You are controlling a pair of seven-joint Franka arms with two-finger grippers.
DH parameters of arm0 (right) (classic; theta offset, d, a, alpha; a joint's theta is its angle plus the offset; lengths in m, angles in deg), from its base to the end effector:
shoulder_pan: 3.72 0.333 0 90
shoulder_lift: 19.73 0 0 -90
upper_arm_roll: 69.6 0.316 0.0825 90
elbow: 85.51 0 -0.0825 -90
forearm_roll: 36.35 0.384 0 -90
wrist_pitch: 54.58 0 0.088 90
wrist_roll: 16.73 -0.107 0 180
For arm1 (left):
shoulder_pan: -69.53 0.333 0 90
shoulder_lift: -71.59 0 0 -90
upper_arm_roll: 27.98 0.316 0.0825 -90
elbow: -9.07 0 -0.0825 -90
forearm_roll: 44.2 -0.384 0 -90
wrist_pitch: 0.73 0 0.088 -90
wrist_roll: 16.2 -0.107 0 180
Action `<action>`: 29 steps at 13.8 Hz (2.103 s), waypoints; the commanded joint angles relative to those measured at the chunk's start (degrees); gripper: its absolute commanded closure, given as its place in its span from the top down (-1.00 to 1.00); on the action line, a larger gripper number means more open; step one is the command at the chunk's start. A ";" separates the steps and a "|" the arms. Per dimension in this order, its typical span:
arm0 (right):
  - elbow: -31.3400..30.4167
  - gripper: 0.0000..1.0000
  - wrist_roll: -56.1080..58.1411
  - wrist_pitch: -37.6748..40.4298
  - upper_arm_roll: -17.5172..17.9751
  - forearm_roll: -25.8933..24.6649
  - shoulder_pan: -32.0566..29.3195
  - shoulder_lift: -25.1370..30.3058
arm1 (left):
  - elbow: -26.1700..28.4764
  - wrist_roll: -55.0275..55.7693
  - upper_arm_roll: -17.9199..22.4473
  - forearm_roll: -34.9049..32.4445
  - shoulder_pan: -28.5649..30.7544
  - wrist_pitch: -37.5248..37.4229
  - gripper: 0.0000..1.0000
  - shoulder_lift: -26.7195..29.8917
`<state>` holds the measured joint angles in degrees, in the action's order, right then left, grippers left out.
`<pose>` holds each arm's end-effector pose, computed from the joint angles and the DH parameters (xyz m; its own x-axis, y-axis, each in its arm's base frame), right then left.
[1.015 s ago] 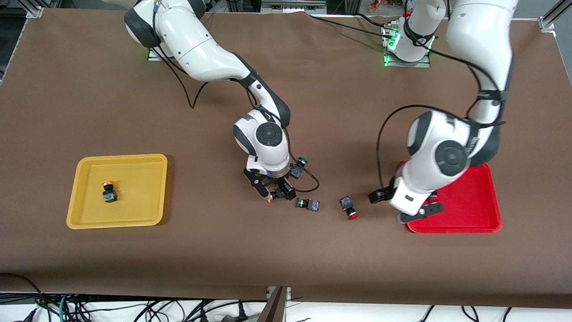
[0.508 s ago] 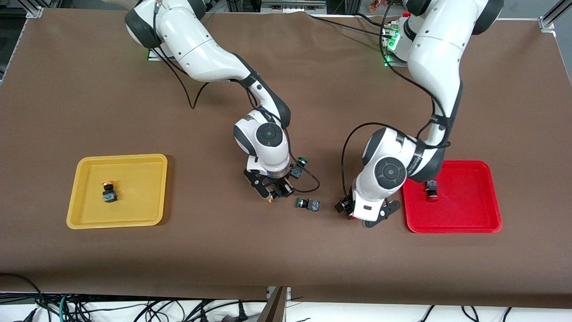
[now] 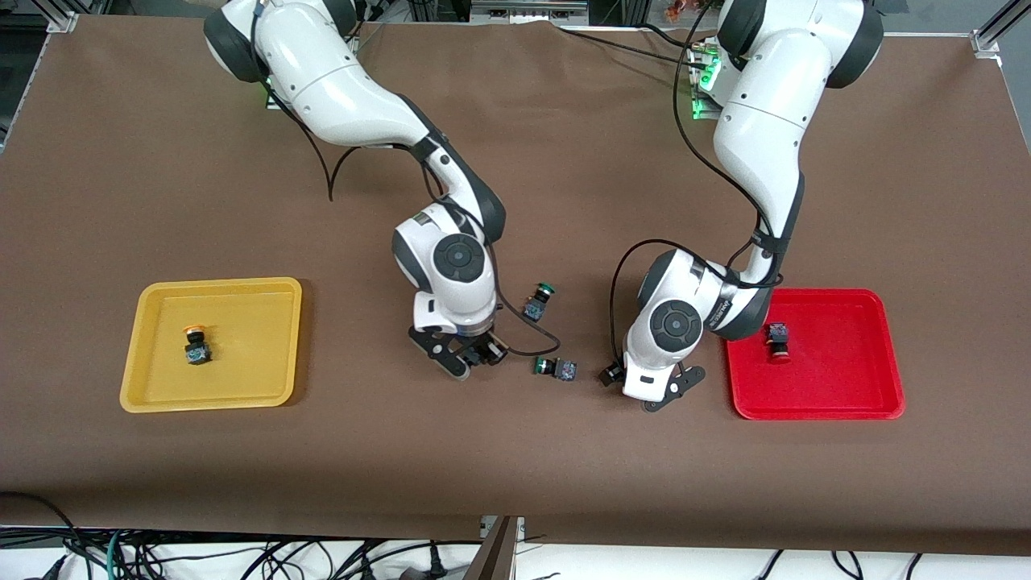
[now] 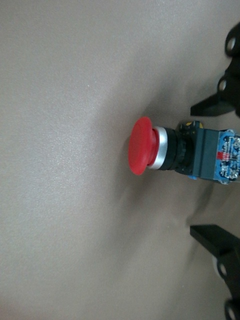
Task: Place red and yellow buttons in trays
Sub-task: 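Grasp another yellow button with the right gripper while the left gripper grasps red, then carry the yellow button and red button to their matching trays, then open both grippers to release the buttons into the trays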
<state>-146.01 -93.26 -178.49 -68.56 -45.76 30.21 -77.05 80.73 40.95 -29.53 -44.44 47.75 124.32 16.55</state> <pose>0.6521 0.4420 0.2313 0.7840 -0.6025 0.1495 -0.5998 -0.7973 -0.0680 0.6892 -0.2915 0.1738 0.8253 0.5638 -0.0313 0.5636 -0.8259 -0.0138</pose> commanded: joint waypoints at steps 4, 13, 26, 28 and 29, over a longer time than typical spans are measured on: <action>-6.89 -0.90 25.86 9.21 0.55 5.98 -9.74 10.63 | -2.31 1.83 0.76 -1.07 -0.63 -0.33 -1.00 -0.76; -14.55 -0.90 63.13 15.90 0.37 6.07 -26.35 16.89 | 1.44 -13.68 0.14 0.33 8.14 -15.18 -1.00 14.68; -38.37 -0.90 82.76 -5.01 0.37 6.16 -35.42 23.48 | 23.78 -71.73 0.67 -0.46 33.47 8.00 -1.00 16.56; -40.56 -0.90 83.04 -7.20 0.29 6.16 -35.42 23.57 | 23.97 -73.31 0.67 -0.89 33.74 8.63 -1.00 15.33; -41.53 -0.90 83.04 -8.70 0.37 6.16 -35.42 23.57 | 24.05 -73.58 0.67 -2.11 33.74 9.24 -0.96 15.24</action>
<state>-182.78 -11.69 -184.01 -68.93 -40.52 -4.51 -56.04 104.19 -30.83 -28.48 -44.59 81.47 132.44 31.41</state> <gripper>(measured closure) 0.586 0.595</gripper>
